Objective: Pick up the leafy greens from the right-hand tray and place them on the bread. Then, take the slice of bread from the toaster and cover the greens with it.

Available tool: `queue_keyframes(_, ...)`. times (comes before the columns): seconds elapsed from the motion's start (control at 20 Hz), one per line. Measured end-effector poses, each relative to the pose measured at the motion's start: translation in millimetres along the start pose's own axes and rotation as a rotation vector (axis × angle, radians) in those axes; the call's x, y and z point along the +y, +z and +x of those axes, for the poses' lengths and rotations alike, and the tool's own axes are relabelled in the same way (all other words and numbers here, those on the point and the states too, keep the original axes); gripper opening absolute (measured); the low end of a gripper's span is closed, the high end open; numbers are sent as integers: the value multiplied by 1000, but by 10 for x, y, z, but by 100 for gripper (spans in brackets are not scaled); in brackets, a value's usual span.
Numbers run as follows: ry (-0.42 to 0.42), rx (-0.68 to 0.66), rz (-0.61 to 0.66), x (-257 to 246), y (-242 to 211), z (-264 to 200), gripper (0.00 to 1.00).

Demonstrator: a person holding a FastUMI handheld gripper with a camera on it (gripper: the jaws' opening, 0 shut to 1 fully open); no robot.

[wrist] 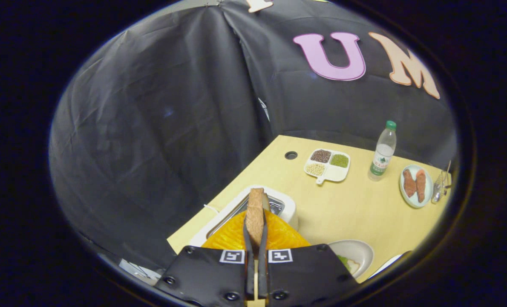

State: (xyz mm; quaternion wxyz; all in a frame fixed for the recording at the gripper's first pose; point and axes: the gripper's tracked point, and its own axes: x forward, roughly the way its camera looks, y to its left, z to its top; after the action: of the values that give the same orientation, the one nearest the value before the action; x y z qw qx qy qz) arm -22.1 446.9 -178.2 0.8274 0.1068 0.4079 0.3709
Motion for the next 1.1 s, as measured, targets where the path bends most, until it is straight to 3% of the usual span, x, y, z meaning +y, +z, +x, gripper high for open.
queue_keyframes(0.3,38,-45,74,-208,-30,-323,6)
queue_keyframes(0.65,-20,-45,129,-712,-265,-603,6)
queue_keyframes(1.1,-81,-7,214,-1283,-844,-560,6)
